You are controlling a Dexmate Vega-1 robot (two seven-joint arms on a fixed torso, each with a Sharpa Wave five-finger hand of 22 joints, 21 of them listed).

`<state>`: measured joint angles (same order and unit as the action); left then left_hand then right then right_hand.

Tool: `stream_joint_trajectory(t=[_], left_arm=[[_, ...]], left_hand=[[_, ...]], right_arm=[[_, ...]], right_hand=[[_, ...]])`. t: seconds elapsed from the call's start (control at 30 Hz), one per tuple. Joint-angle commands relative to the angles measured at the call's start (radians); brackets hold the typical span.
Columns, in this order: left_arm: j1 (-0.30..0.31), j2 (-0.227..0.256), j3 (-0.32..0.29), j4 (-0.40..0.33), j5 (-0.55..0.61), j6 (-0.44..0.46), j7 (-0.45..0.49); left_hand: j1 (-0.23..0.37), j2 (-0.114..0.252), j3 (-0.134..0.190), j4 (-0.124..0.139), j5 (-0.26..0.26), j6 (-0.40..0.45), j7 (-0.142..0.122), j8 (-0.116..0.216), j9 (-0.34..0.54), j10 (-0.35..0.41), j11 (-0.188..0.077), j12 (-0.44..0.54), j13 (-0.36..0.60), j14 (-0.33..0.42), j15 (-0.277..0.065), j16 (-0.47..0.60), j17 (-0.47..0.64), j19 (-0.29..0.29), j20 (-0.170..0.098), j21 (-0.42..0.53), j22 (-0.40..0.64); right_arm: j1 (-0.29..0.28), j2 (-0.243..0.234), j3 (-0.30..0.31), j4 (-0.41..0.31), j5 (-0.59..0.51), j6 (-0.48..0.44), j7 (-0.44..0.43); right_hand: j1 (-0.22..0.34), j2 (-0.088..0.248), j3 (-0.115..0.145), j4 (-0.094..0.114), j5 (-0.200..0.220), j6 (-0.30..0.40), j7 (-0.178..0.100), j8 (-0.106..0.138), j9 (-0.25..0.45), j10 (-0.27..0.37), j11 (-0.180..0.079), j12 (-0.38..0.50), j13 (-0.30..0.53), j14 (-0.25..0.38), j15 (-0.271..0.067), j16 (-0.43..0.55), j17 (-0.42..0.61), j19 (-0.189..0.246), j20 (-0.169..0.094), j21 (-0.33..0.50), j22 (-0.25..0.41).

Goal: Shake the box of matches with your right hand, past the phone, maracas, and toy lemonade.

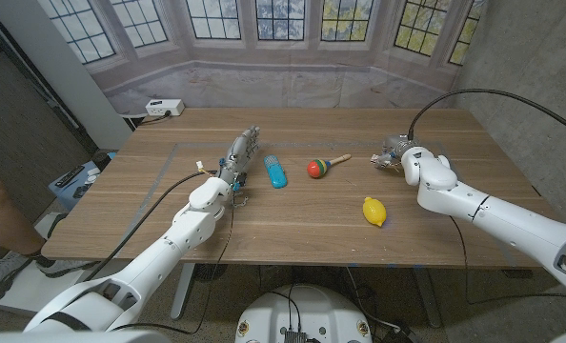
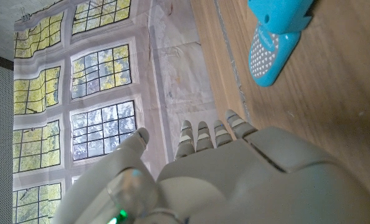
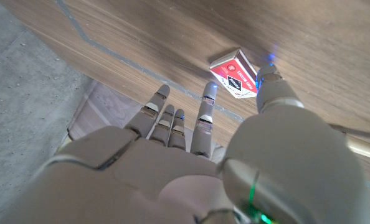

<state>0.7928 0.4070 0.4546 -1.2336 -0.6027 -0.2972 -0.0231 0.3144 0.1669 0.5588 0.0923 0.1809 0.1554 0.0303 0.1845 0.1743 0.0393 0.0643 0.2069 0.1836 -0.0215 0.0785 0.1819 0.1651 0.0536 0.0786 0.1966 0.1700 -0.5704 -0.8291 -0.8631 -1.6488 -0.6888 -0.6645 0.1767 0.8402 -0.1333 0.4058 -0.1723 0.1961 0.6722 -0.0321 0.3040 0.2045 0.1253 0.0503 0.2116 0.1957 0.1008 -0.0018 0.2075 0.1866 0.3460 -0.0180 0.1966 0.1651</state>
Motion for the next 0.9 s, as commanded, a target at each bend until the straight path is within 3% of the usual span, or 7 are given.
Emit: stream_joint_trajectory(t=[0.03, 0.63, 0.9], left_arm=[[-0.007, -0.005, 0.007, 0.005, 0.005, 0.008, 0.000], [-0.003, -0.010, 0.008, 0.000, 0.010, 0.009, 0.014], [-0.001, -0.012, 0.010, -0.005, 0.011, 0.008, 0.016]], left_hand=[[-0.004, -0.004, 0.007, 0.000, -0.003, 0.009, 0.002, 0.000, 0.003, 0.002, 0.007, 0.000, 0.003, 0.006, 0.007, -0.003, 0.005, 0.006, 0.002, 0.001, 0.006], [-0.006, -0.005, 0.011, -0.003, -0.003, 0.014, 0.006, 0.001, 0.003, 0.006, 0.007, 0.000, 0.004, 0.009, 0.008, -0.003, 0.005, 0.008, 0.002, 0.002, 0.006], [-0.006, -0.005, 0.012, -0.004, -0.003, 0.016, 0.006, 0.001, 0.003, 0.008, 0.007, 0.001, 0.004, 0.010, 0.008, -0.003, 0.005, 0.009, 0.003, 0.002, 0.006]], right_arm=[[-0.014, -0.002, 0.007, 0.019, -0.008, 0.014, -0.031], [-0.017, 0.013, 0.007, 0.059, -0.012, 0.033, -0.071], [-0.016, 0.015, 0.002, 0.059, -0.016, 0.032, -0.069]], right_hand=[[0.021, -0.001, 0.009, -0.001, -0.001, 0.023, -0.002, 0.008, 0.004, 0.019, -0.007, 0.012, -0.001, 0.017, -0.009, 0.007, 0.003, 0.016, -0.008, 0.005, 0.004], [0.043, 0.002, 0.019, 0.004, -0.001, 0.089, -0.034, 0.021, 0.004, 0.053, -0.038, 0.014, -0.002, 0.046, -0.027, 0.010, 0.005, 0.042, -0.019, 0.007, 0.004], [0.052, 0.005, 0.023, 0.003, 0.000, 0.099, -0.035, 0.022, 0.004, 0.055, -0.040, 0.012, -0.002, 0.050, -0.028, 0.010, 0.006, 0.045, -0.020, 0.006, 0.004]])
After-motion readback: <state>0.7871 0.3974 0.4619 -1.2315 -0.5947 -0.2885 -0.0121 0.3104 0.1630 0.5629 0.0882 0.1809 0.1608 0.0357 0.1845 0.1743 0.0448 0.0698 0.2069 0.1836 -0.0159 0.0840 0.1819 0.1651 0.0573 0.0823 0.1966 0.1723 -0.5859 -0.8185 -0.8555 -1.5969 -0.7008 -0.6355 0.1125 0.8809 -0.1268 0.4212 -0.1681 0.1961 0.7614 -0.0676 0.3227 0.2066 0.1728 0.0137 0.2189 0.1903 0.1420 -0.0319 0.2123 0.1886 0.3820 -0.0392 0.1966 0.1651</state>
